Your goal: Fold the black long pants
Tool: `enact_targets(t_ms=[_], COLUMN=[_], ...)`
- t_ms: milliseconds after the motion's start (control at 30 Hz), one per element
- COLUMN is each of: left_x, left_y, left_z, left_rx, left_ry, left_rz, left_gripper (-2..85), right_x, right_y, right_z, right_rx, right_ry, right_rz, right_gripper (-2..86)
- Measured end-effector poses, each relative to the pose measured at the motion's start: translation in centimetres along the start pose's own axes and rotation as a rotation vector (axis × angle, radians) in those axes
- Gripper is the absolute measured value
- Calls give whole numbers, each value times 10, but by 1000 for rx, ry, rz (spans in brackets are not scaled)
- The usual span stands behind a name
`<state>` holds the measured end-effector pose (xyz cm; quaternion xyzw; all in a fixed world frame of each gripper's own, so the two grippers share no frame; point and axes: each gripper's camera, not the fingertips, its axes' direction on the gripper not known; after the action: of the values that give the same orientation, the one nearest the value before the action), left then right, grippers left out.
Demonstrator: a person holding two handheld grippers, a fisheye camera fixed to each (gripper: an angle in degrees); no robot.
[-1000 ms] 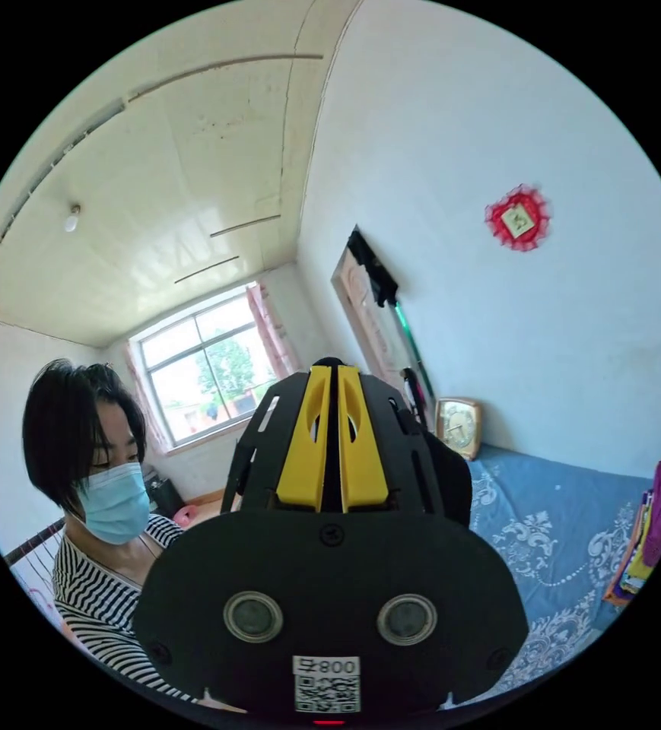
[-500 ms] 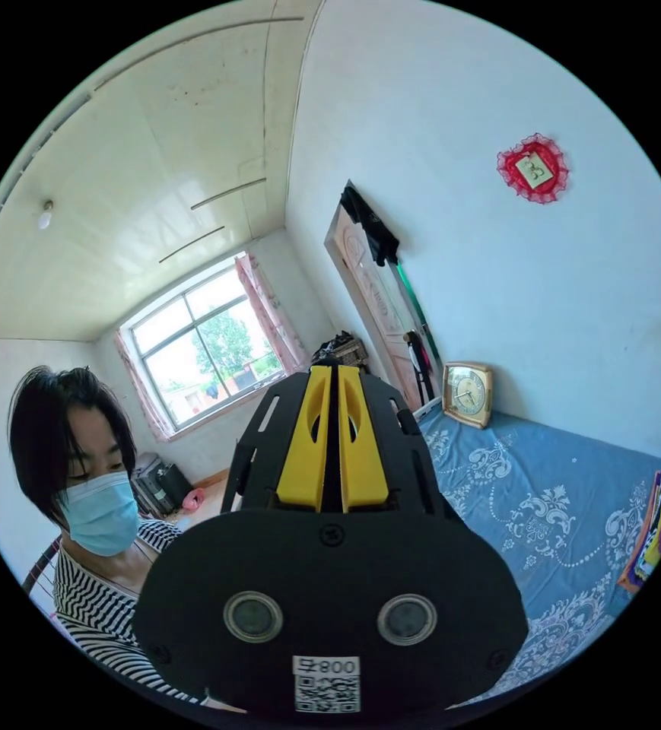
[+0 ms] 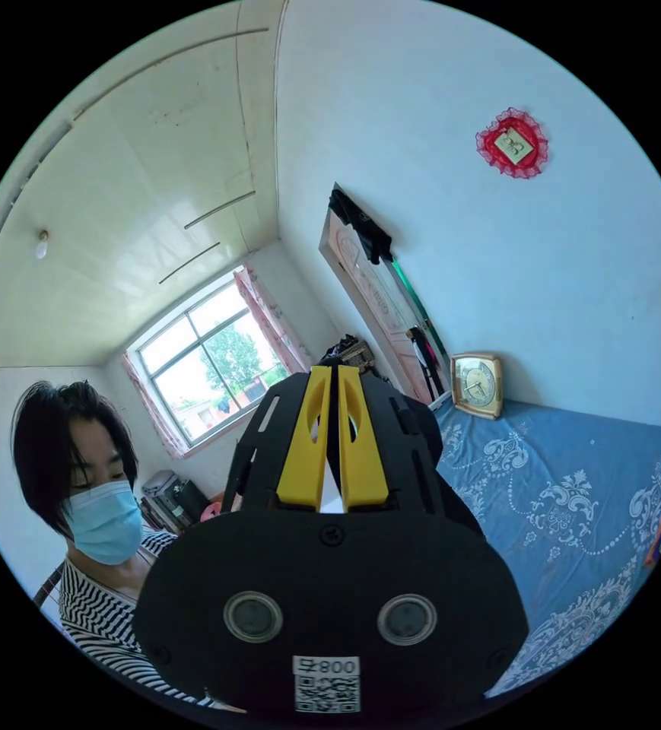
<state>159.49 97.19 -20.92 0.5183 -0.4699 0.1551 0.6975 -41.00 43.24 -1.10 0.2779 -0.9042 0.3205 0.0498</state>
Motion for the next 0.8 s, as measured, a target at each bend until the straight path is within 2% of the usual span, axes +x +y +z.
enact_targets(t_ms=[500,600,667,800], left_x=[52,64,60,41], left_y=[4,10,14,28], left_z=[27,34,37,26], left_rx=[-70,-91,-112,-95], left_ry=[-77,-112,-154,-184], left_rz=[143,171,148,91], left_gripper=[152,125,66,26], right_x=[-49,-56,-60,-65], right_y=[-41,-45,-47,-52], right_z=[76,89,96,106], right_rx=[-4,0,1,13], right_ry=[2,0,-2,9], right_rz=[10,18,22,27], right_gripper=[11,12,12,12])
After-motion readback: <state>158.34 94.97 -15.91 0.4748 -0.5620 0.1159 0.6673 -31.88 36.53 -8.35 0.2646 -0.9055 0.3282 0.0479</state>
